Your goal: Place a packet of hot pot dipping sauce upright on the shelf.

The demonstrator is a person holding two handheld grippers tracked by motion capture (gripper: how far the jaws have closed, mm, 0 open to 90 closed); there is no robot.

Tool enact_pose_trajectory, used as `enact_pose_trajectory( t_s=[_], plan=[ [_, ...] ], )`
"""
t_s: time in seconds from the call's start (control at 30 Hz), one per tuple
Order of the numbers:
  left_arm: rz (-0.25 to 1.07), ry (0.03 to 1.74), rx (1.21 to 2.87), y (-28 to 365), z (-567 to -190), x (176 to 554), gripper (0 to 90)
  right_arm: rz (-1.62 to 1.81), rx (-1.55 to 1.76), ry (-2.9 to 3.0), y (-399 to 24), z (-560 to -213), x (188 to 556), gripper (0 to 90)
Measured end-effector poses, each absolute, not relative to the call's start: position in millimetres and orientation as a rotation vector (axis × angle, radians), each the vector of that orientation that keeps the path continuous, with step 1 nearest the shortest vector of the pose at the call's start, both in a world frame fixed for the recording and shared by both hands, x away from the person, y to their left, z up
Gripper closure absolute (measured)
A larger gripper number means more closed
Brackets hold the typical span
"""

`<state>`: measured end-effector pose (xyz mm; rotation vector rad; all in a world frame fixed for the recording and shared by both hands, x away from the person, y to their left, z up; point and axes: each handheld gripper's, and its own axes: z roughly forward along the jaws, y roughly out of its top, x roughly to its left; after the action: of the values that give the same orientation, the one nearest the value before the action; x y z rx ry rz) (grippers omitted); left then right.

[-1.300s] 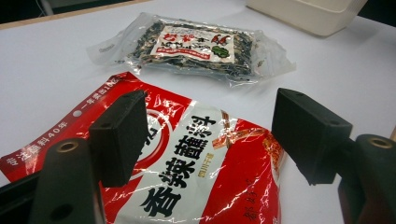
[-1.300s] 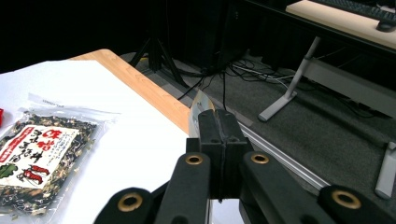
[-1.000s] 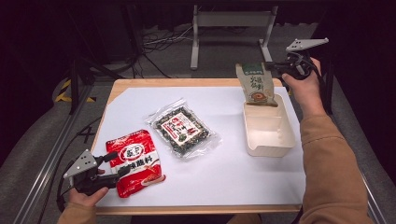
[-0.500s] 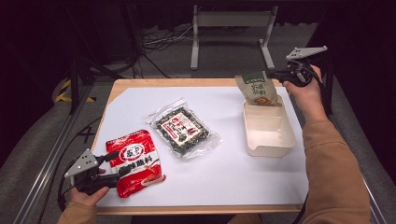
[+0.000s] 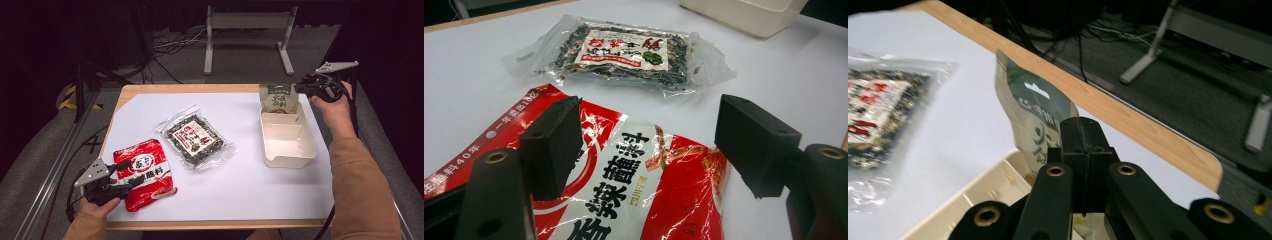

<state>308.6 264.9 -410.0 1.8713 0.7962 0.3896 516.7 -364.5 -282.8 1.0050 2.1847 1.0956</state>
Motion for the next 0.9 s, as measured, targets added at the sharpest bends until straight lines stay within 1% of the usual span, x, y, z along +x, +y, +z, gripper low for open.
enact_pose_trajectory(
  t_s=[0.17, 0.4, 0.57, 0.6, 0.67, 0.73, 0.9],
  plan=[
    [0.391, 0.789, 1.87, 264, -410, 310, 27.7, 1.082, 1.071, 2.167, -372, -289, 515, 89.9],
    [0.383, 0.78, 1.879, 260, -410, 314, 27.7, 1.06, 1.075, 2.172, -367, -285, 512, 89.0],
    [0.379, 0.772, 1.881, 259, -410, 315, 27.7, 1.07, 1.084, 2.164, -369, -283, 508, 79.0],
    [0.378, 0.771, 1.883, 259, -410, 316, 27.7, 1.077, 1.084, 2.159, -369, -282, 507, 75.9],
    [0.374, 0.773, 1.882, 258, -410, 316, 27.7, 1.126, 1.095, 2.153, -371, -279, 506, 66.8],
    [0.377, 0.769, 1.887, 258, -410, 317, 27.7, 1.143, 1.097, 2.132, -372, -276, 504, 60.2],
    [0.378, 0.769, 1.886, 258, -410, 317, 27.7, 1.179, 1.076, 2.125, -373, -266, 497, 49.0]
  ],
)
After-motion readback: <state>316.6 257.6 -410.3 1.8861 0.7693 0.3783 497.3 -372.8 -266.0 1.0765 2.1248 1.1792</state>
